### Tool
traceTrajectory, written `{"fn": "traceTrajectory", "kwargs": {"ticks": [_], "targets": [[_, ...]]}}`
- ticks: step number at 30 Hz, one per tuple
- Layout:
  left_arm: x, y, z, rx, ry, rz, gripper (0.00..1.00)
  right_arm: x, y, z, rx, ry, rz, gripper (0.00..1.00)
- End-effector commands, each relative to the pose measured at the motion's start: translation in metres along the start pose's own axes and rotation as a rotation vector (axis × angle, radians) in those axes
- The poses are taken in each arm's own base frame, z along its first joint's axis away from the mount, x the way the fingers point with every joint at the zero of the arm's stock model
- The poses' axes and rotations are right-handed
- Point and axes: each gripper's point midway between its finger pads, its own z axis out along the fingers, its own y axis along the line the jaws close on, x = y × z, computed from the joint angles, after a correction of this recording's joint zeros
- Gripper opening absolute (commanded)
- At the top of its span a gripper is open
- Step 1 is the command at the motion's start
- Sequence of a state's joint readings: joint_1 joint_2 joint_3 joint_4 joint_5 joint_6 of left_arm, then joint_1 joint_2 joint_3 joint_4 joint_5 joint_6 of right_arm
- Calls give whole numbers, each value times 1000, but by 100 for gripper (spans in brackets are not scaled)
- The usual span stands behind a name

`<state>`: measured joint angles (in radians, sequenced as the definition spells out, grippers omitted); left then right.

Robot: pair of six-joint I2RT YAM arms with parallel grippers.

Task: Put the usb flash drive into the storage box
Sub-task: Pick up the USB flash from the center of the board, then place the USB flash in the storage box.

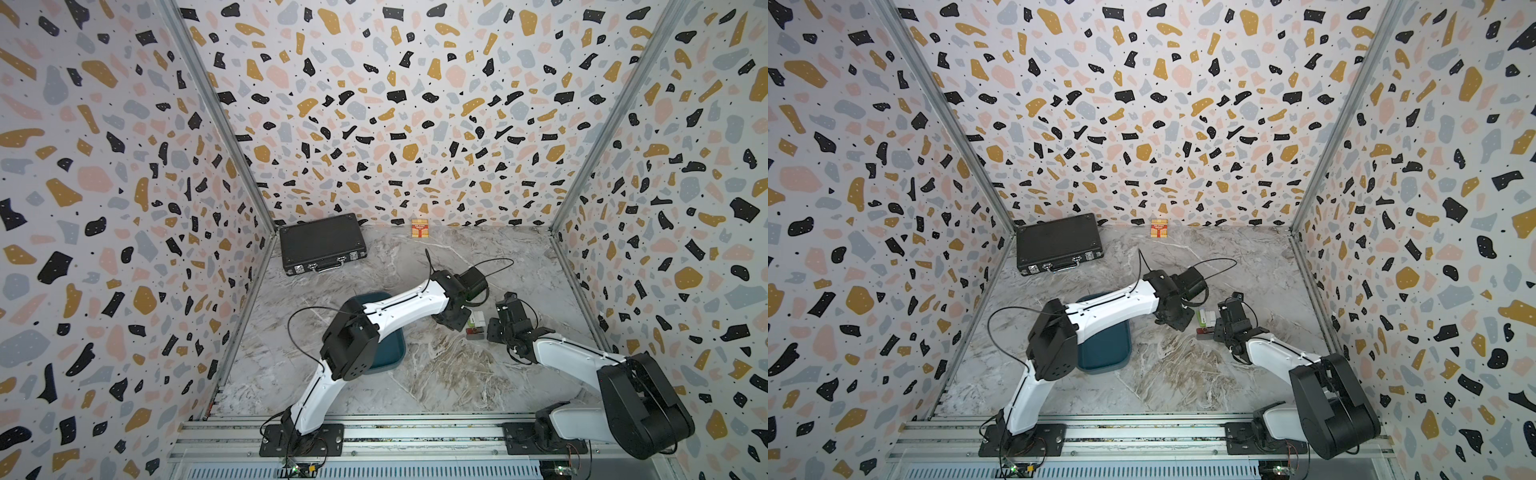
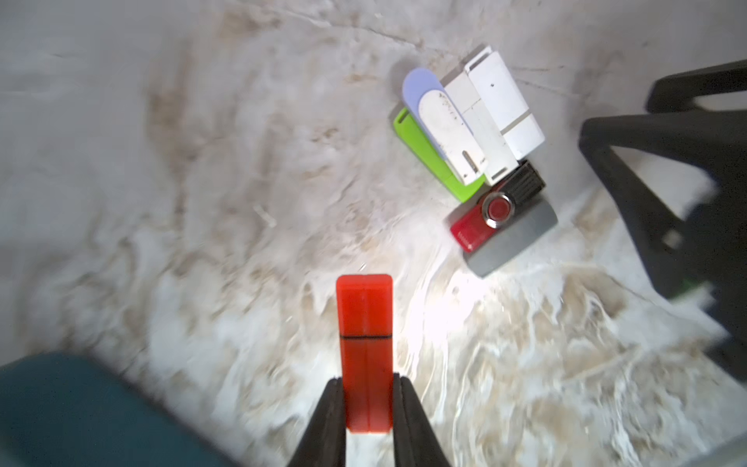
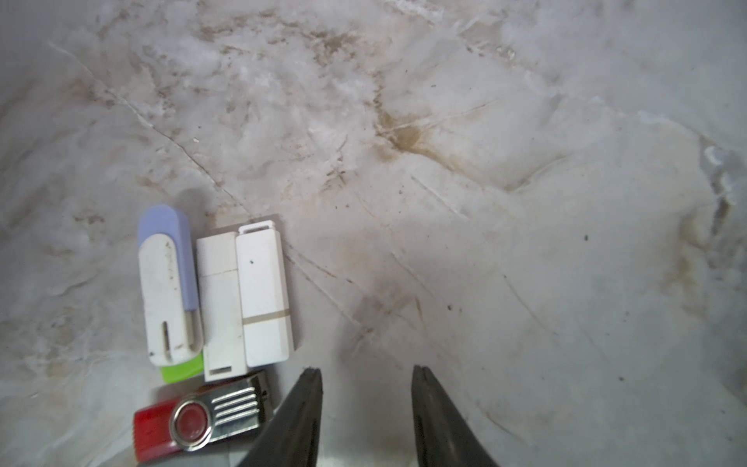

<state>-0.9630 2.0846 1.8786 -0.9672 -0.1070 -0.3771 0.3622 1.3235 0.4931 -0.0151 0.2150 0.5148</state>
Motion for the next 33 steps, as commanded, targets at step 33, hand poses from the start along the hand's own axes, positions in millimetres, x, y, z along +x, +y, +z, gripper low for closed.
{"fn": "traceTrajectory", "kwargs": {"ticks": [33], "targets": [[97, 212, 10, -191, 135, -552, 51, -3, 1, -4, 13, 14, -25, 44]]}}
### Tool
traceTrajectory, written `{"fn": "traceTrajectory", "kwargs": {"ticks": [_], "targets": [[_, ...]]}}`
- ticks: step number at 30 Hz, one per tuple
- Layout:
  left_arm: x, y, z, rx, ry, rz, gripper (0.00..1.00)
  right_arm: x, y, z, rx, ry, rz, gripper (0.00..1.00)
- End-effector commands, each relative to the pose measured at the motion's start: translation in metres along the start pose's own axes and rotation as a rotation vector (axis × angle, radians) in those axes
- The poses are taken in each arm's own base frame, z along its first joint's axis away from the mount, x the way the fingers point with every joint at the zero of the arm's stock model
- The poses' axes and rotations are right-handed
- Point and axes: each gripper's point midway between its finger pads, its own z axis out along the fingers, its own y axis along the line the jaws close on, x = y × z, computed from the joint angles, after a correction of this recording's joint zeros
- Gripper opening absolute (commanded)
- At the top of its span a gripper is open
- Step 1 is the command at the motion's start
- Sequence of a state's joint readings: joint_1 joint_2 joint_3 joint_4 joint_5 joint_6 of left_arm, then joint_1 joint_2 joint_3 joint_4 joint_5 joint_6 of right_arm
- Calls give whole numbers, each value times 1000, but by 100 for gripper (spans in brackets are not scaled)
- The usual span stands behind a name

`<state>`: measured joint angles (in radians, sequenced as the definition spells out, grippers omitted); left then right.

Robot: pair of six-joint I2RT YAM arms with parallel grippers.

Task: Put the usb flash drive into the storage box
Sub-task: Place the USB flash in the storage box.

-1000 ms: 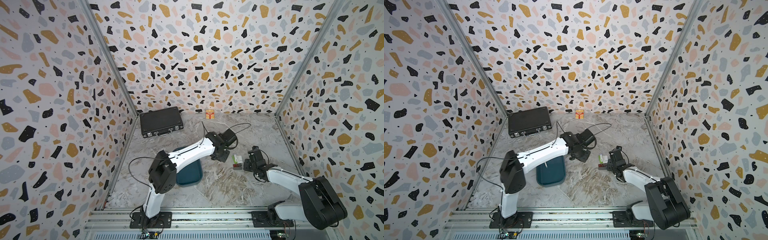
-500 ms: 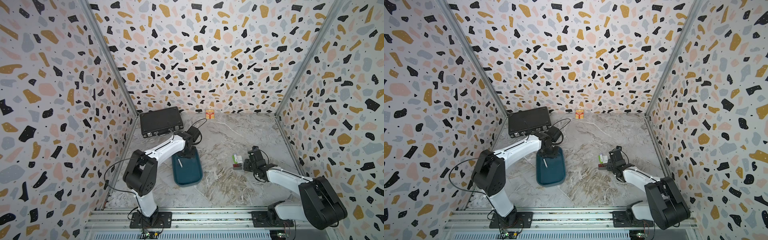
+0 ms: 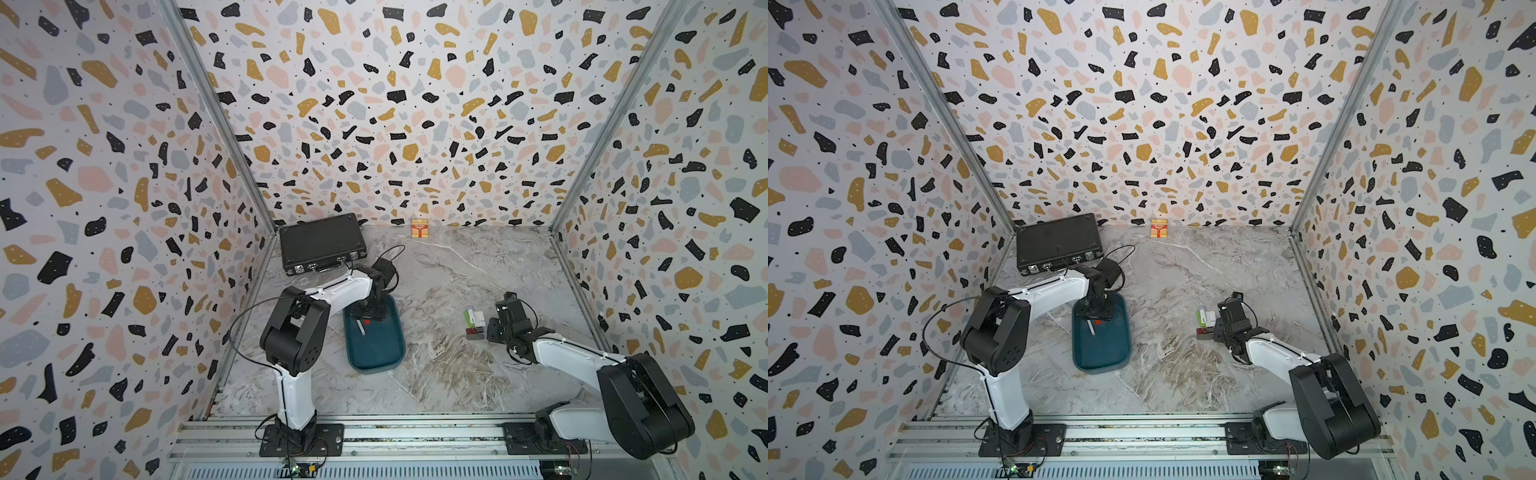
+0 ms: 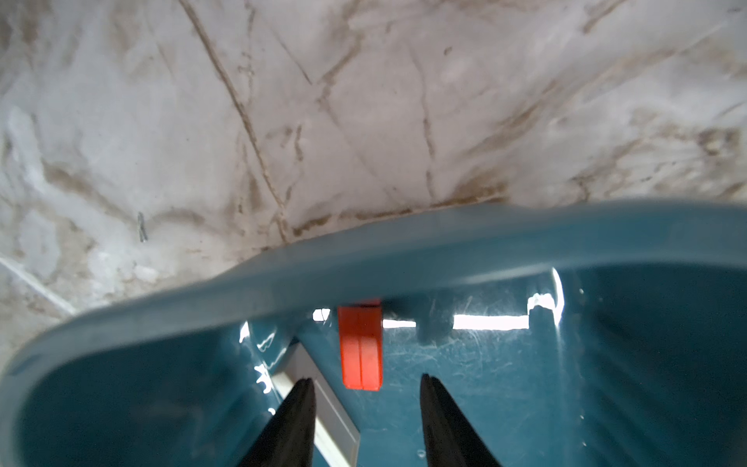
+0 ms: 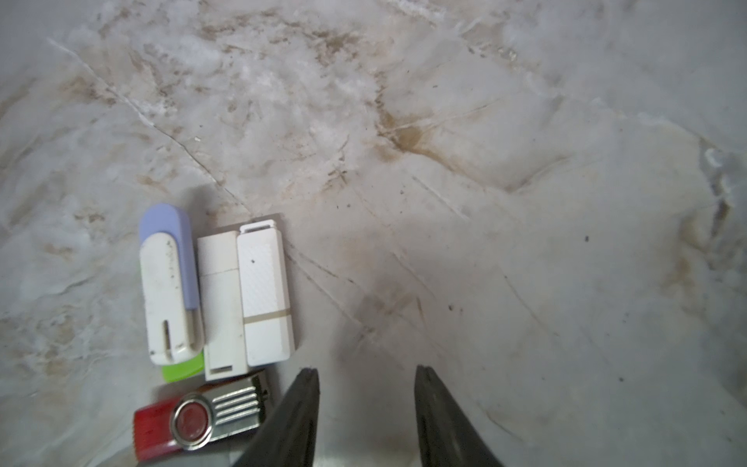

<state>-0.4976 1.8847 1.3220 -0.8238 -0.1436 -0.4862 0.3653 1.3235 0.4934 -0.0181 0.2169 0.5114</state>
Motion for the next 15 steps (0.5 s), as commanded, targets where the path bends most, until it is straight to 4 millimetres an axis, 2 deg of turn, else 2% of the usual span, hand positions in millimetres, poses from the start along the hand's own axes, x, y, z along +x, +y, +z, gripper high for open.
{"fn": "traceTrajectory", "kwargs": {"ticks": [1, 5, 8, 11, 15], "targets": [[-7, -1, -50, 75, -67, -18, 52, -4, 3, -5, 4, 14, -23, 44], [8, 3, -111, 185, -146, 9, 54, -16, 15, -20, -53, 4, -44, 43], [34, 15, -141, 236, -210, 48, 57, -31, 30, -32, -92, 22, -82, 43], [62, 31, -154, 252, -267, 78, 60, -36, 43, -32, -98, 103, -132, 43], [88, 41, -161, 296, -327, 89, 62, -43, 57, -24, -114, 173, -189, 43]]}}
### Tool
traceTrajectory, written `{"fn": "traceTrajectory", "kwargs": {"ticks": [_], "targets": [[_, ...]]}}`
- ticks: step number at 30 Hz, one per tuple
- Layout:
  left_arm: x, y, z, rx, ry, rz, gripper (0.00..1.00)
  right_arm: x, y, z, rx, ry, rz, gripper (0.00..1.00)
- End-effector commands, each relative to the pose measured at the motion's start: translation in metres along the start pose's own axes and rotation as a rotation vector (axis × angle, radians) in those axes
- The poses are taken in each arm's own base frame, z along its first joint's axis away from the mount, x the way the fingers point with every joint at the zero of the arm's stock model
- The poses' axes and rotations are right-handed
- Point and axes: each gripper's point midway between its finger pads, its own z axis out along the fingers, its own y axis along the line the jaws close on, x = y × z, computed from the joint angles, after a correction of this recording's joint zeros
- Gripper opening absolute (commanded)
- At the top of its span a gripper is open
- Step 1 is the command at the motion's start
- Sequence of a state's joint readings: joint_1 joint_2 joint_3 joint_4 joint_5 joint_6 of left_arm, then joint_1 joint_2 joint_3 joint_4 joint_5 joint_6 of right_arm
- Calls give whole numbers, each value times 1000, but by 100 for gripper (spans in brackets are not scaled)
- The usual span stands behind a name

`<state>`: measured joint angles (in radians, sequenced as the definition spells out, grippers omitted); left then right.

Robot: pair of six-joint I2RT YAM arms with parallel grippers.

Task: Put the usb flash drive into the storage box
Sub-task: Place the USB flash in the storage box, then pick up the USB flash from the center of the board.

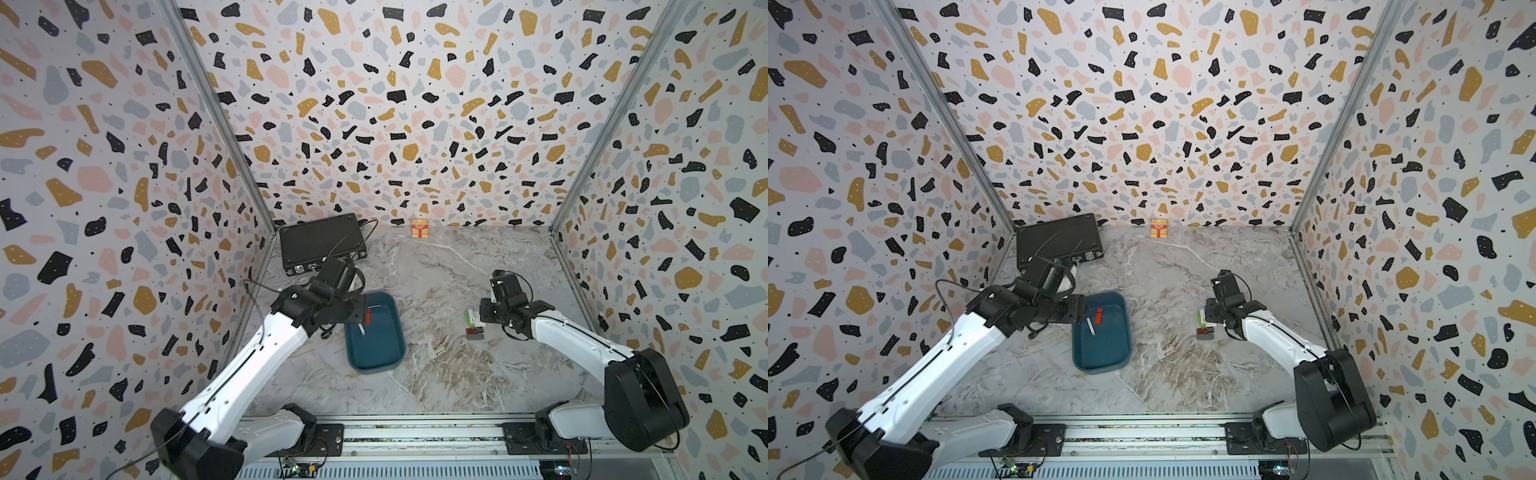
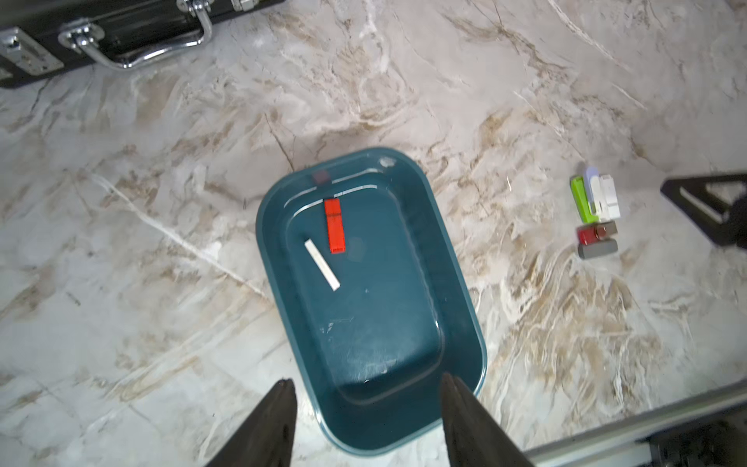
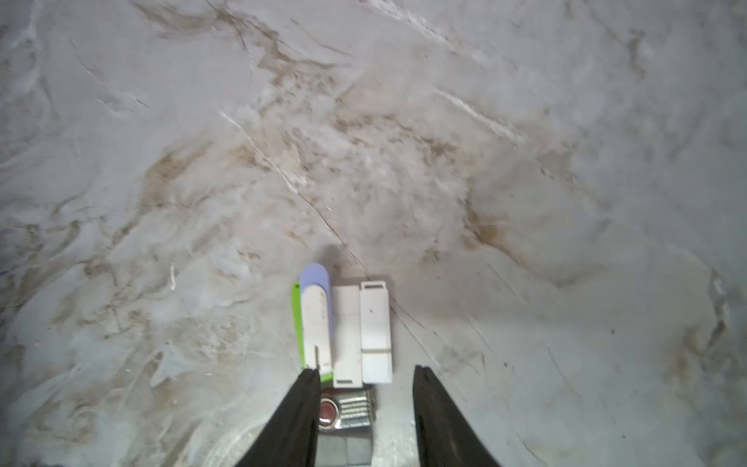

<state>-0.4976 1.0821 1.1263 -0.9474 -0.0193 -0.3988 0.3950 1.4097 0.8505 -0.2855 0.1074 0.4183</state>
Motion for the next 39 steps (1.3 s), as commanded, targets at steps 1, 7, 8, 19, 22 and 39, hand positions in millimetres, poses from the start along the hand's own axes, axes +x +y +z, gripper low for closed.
{"fn": "traceTrajectory", "kwargs": {"ticks": [1, 7, 8, 19, 22, 39], "targets": [[31, 8, 4, 10, 56, 30, 63, 20, 6, 7, -12, 158, -76, 43], [36, 10, 0, 26, 13, 26, 63, 30, 17, 29, -37, 296, -101, 43], [36, 11, 0, 21, 10, 29, 63, 32, 18, 31, -38, 306, -106, 42], [38, 12, 6, 15, 13, 24, 63, 38, 20, 45, -40, 342, -115, 36], [38, 13, 7, 11, 15, 24, 63, 35, 20, 46, -32, 336, -117, 36], [40, 13, 12, 4, 36, 22, 63, 36, 26, 55, -42, 348, -126, 21]]}}
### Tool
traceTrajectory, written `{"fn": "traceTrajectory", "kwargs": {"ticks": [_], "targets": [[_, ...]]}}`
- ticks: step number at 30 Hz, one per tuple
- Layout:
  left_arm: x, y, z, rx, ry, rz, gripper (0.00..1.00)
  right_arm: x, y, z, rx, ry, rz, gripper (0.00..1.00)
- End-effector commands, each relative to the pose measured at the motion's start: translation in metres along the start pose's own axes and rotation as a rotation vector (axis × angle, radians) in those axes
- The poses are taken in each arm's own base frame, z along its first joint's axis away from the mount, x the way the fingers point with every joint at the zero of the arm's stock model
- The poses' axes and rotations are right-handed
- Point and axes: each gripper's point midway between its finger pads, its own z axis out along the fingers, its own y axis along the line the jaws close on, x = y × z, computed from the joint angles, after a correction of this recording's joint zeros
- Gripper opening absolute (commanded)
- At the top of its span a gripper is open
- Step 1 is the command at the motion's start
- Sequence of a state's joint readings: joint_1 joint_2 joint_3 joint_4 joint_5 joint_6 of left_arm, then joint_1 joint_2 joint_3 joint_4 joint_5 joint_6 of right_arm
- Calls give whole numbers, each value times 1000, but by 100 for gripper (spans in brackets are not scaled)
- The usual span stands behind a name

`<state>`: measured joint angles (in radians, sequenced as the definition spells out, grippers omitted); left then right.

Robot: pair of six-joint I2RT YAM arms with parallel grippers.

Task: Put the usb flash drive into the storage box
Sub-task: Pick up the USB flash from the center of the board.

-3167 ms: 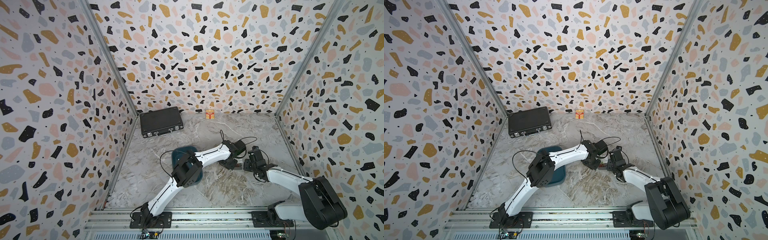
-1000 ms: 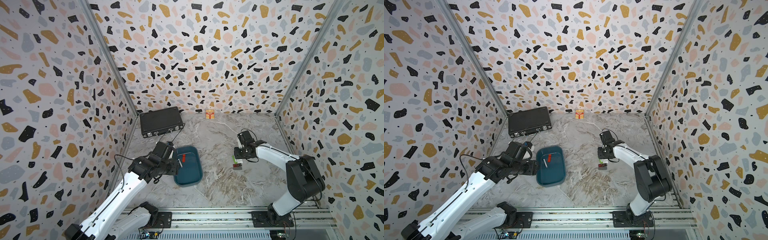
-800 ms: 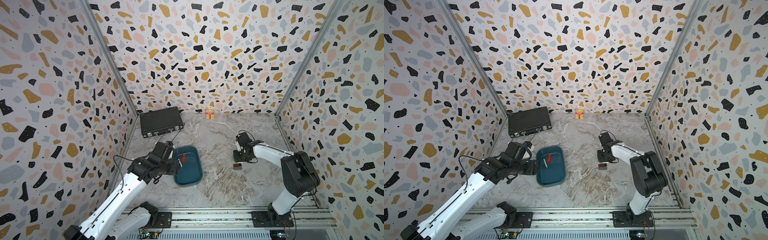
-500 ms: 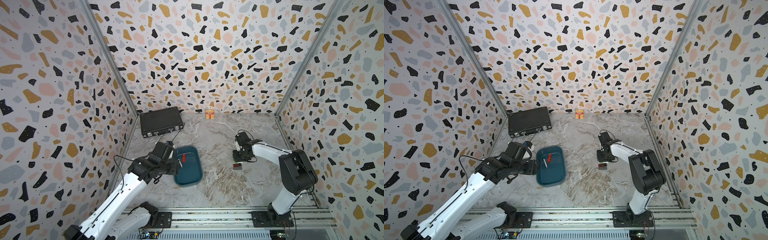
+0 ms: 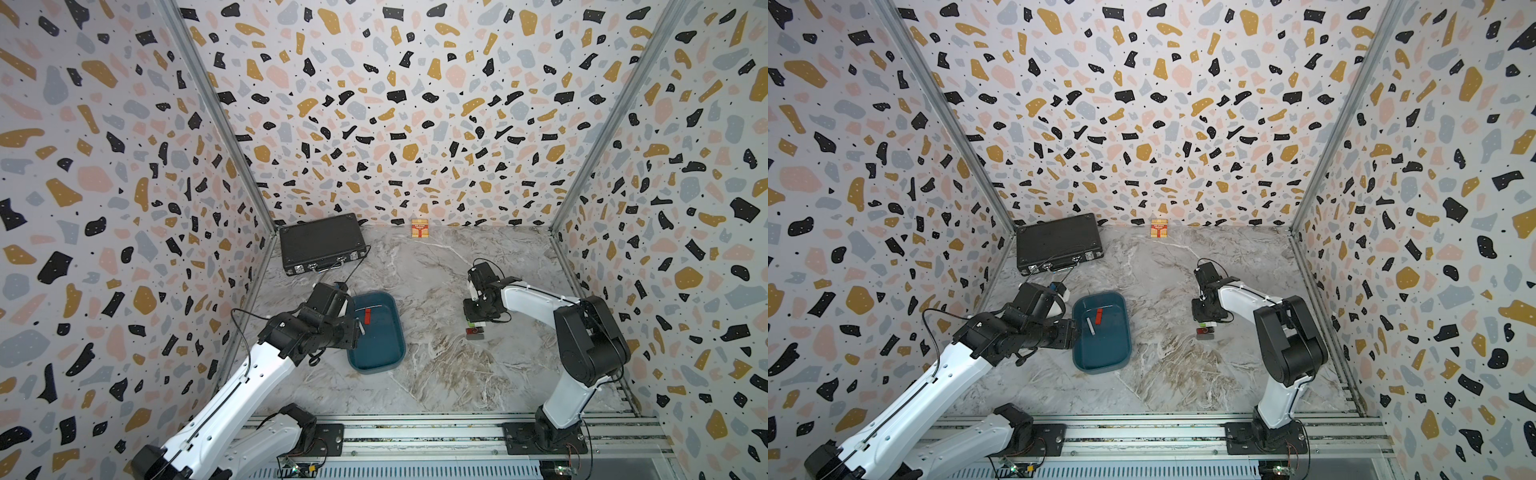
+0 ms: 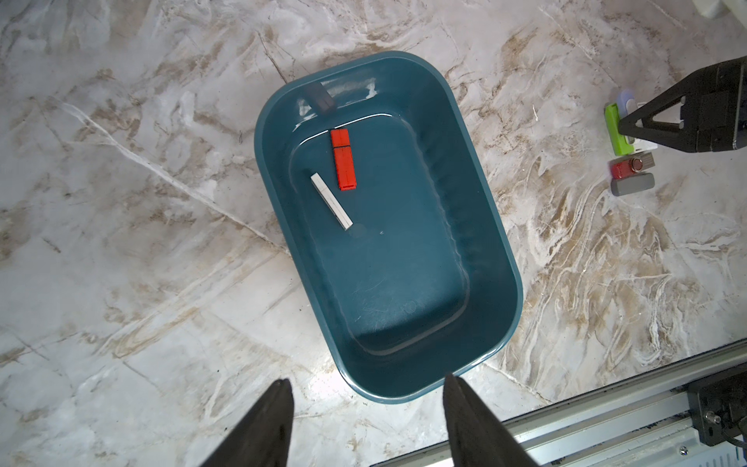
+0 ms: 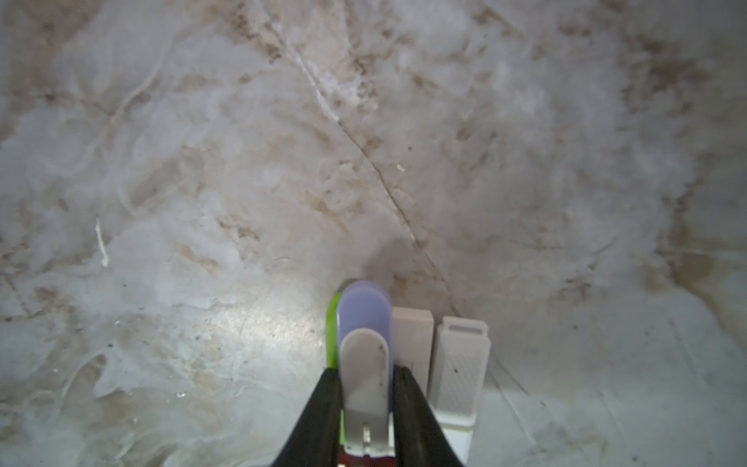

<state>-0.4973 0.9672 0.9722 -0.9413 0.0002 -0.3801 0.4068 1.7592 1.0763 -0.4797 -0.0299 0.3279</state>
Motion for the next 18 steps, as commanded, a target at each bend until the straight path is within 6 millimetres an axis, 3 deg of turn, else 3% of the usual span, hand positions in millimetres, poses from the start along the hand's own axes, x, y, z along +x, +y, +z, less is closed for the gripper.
{"fn": "traceTrajectory", "kwargs": {"ticks": [1, 6, 9, 13, 18], "targets": [[0, 1, 4, -2, -3, 4, 63, -4, 4, -4, -3, -2, -16, 19], [-1, 5, 3, -23, -9, 0, 63, -8, 7, -20, -21, -43, -16, 16], [-2, 7, 1, -33, -15, -5, 63, -8, 23, -41, -89, -81, -21, 14], [-4, 10, -3, -48, -41, -11, 63, -4, 65, -79, -254, -155, -13, 14], [-6, 18, -8, -89, -63, -26, 63, 10, 145, -115, -445, -217, -69, 14]]}}
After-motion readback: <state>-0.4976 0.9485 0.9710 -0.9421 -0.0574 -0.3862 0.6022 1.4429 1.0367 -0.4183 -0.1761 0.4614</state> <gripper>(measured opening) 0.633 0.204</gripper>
